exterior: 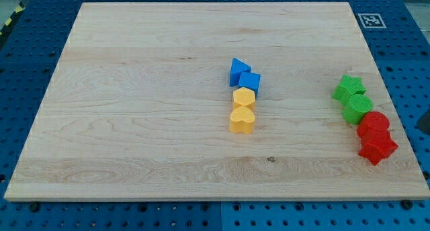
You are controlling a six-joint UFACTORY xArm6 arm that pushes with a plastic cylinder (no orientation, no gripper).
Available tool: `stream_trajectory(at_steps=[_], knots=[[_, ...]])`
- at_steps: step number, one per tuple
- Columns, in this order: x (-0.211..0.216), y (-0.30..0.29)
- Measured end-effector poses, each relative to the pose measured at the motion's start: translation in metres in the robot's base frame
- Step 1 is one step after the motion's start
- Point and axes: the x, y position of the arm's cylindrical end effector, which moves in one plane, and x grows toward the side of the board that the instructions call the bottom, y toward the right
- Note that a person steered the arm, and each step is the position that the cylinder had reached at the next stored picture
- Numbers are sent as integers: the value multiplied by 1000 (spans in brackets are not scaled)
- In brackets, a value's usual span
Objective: Move the red circle above the blue triangle
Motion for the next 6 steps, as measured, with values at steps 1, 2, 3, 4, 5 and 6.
stream_trajectory(at_steps=[1,2,3,4,5,6], knots=[[9,-46],[9,-119],[-3,-190],[-8,-199],[-27,-203],[-96,-220]])
